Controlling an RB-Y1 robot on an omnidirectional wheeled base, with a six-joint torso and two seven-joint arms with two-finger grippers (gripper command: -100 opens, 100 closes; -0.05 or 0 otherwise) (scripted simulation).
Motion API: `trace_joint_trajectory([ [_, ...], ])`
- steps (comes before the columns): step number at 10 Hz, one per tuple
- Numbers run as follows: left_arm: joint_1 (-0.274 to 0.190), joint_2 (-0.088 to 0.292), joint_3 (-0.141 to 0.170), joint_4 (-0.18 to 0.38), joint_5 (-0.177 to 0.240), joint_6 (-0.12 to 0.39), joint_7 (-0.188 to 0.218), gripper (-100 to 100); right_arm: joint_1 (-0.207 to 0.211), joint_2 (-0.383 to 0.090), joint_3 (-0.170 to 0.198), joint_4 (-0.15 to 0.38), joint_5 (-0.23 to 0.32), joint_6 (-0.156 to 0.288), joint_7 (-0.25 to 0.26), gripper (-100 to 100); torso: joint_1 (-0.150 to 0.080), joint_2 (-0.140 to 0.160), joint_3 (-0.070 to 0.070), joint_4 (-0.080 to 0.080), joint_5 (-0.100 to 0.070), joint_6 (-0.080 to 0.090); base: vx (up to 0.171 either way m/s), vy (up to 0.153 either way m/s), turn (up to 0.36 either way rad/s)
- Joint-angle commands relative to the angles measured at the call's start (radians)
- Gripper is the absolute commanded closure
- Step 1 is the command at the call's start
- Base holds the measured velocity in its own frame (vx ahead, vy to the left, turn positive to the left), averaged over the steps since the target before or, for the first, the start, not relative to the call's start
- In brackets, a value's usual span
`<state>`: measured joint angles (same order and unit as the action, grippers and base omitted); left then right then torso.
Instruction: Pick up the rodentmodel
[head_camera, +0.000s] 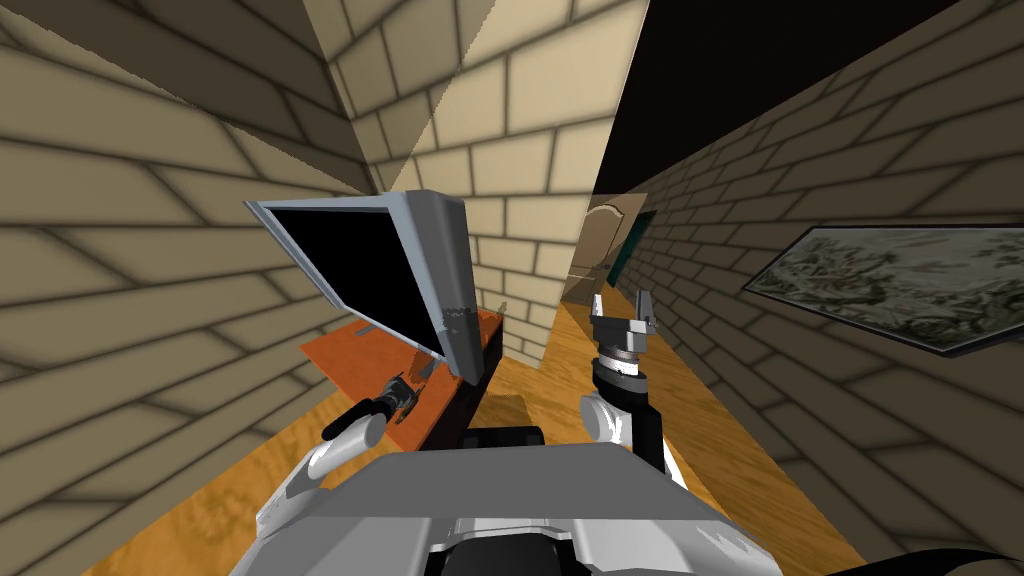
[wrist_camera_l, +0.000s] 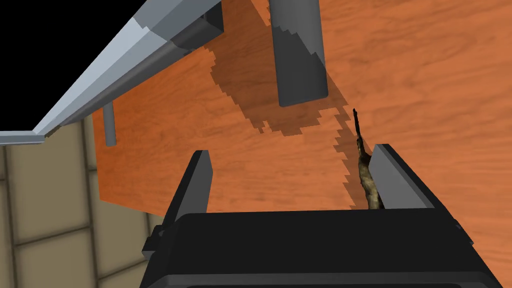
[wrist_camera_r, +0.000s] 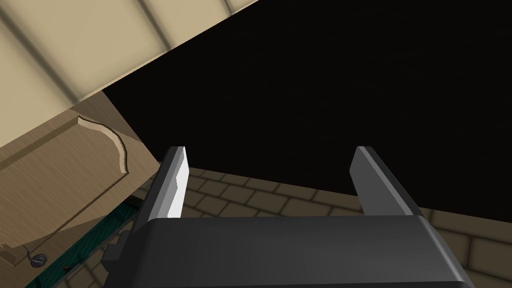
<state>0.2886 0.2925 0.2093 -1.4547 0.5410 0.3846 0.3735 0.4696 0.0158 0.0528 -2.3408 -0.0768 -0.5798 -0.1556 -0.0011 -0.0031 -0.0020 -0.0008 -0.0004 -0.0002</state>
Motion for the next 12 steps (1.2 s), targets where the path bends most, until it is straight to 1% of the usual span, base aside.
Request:
trace_joint_trajectory([
  [1, -0.017, 0.011, 0.015, 0.050, 0.026, 0.050, 0.028, -100, 0.000, 0.000, 0.000, 0.000, 0.000, 0.000, 0.000, 0, 0.000, 0.000, 0.000, 0.000, 0.000, 0.000, 0.059, -0.018, -0.023],
  [2, -0.017, 0.011, 0.015, 0.053, 0.026, 0.066, 0.028, -100, 0.000, 0.000, 0.000, 0.000, 0.000, 0.000, 0.000, 0, 0.000, -0.001, 0.000, 0.000, 0.000, 0.000, 0.047, -0.010, -0.021],
  [3, -0.017, 0.011, 0.015, 0.053, 0.026, 0.066, 0.028, -100, 0.000, 0.000, 0.000, 0.000, 0.000, 0.000, 0.000, 0, 0.000, 0.000, 0.000, 0.000, 0.000, 0.000, 0.018, -0.002, 0.001],
  [4, -0.026, 0.023, 0.026, 0.088, 0.050, 0.112, 0.051, -100, 0.000, 0.000, 0.000, 0.000, 0.000, 0.000, 0.000, 0, 0.001, 0.002, 0.001, 0.000, 0.000, 0.000, 0.042, -0.008, -0.038],
  [5, -0.026, 0.023, 0.026, 0.095, 0.050, 0.112, 0.051, -100, 0.000, 0.000, 0.000, 0.000, 0.000, 0.000, 0.000, 0, 0.001, 0.001, 0.001, 0.000, 0.000, 0.000, 0.041, -0.007, -0.012],
  [6, -0.035, 0.035, 0.036, 0.135, 0.074, 0.155, 0.073, -100, 0.000, 0.000, 0.000, 0.000, 0.000, 0.000, 0.000, 0, 0.000, 0.001, 0.001, 0.000, 0.000, 0.000, 0.046, -0.009, -0.026],
  [7, -0.035, 0.035, 0.036, 0.136, 0.074, 0.155, 0.073, -100, 0.000, 0.000, 0.000, 0.000, 0.000, 0.000, 0.000, 0, 0.000, 0.001, 0.000, 0.000, 0.000, 0.000, 0.043, -0.004, -0.014],
  [8, -0.043, 0.048, 0.047, 0.175, 0.097, 0.192, 0.094, -100, 0.000, 0.000, 0.000, 0.000, 0.000, 0.000, 0.000, 0, 0.001, 0.001, 0.000, 0.000, 0.000, 0.000, 0.046, -0.008, -0.029],
  [9, -0.051, 0.061, 0.056, 0.199, 0.118, 0.222, 0.114, -100, 0.000, 0.000, 0.000, 0.000, 0.000, 0.000, 0.000, 0, 0.000, 0.001, 0.000, 0.000, 0.000, 0.000, 0.072, -0.017, -0.039],
  [10, -0.051, 0.061, 0.056, 0.212, 0.118, 0.237, 0.114, -100, 0.000, 0.000, 0.000, 0.000, 0.000, 0.000, 0.000, 0, 0.000, -0.001, 0.000, 0.000, 0.000, 0.000, 0.064, -0.007, -0.013],
  [11, -0.058, 0.074, 0.065, 0.248, 0.138, 0.270, 0.133, -100, 0.000, 0.000, 0.000, 0.000, 0.000, 0.000, 0.000, 0, 0.000, -0.001, 0.000, 0.000, 0.000, 0.000, 0.056, 0.000, -0.026],
  [12, -0.058, 0.074, 0.065, 0.248, 0.138, 0.274, 0.133, -100, 0.000, 0.000, 0.000, 0.000, 0.000, 0.000, 0.000, 0, 0.001, 0.000, 0.000, 0.000, 0.000, 0.000, 0.039, 0.002, -0.008],
])
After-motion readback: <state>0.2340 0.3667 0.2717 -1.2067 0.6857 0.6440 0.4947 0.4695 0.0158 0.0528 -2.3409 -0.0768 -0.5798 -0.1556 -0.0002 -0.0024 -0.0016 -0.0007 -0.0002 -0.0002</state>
